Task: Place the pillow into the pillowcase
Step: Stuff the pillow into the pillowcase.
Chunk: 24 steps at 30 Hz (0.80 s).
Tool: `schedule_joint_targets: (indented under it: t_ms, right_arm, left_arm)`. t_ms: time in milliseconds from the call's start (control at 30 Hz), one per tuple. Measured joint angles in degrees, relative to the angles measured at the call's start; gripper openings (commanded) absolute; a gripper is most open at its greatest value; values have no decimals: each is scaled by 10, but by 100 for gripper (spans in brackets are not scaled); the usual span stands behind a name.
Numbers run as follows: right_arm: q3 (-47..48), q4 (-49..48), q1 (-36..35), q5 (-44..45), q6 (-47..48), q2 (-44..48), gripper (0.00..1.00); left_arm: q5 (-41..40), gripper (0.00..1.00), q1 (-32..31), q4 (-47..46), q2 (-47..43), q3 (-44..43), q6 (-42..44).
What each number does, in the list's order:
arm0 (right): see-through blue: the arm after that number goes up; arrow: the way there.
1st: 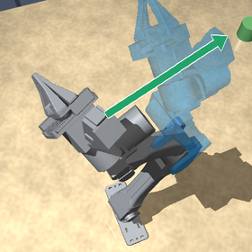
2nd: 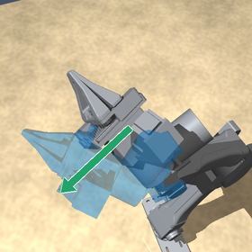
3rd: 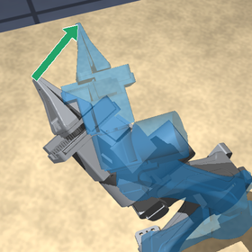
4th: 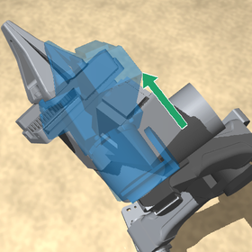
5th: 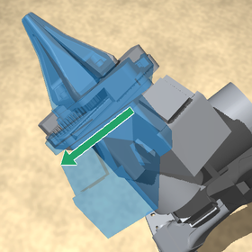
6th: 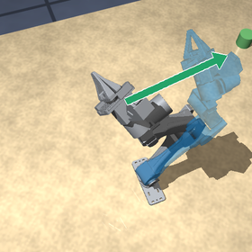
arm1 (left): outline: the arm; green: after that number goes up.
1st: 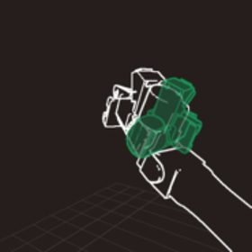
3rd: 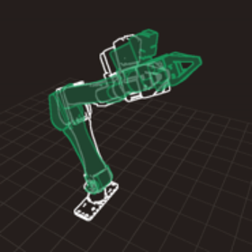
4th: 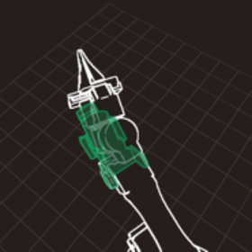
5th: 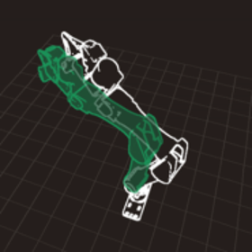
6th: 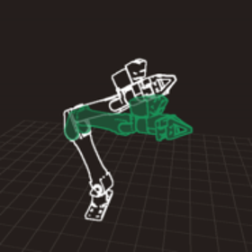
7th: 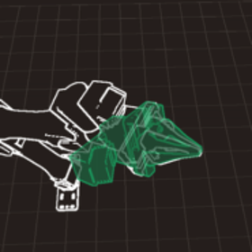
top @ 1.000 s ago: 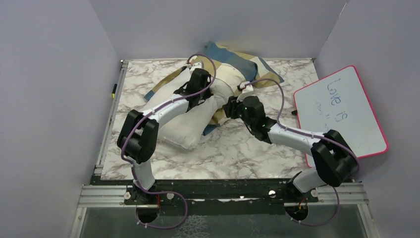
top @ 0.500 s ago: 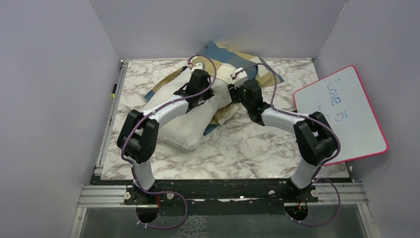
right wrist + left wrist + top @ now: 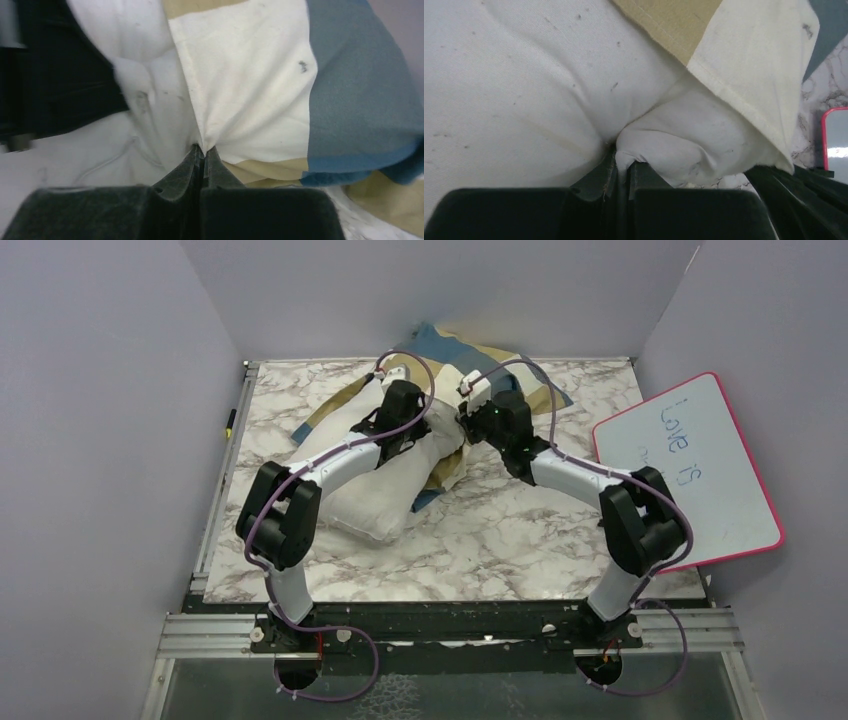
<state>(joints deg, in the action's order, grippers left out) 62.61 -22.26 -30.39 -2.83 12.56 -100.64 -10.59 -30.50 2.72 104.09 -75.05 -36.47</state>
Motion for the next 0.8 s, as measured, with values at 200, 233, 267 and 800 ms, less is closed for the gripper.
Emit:
schedule_joint_targets:
  t_ms: [200, 233, 267, 800]
  right_arm:
    - [-14, 23, -18, -135, -57, 61, 0]
    - [-24, 20, -23, -150, -69, 69, 0]
    - [-37, 14, -26, -164, -83, 75, 0]
    - [-114, -7, -36, -11, -155, 82, 0]
  left_arm:
    - [-40, 0, -1, -1, 0, 14, -32]
    - [-46, 0, -2, -1, 0, 15, -37]
    - [-49, 0, -3, 0, 0, 16, -40]
    - [-64, 0, -18, -6, -11, 35, -62]
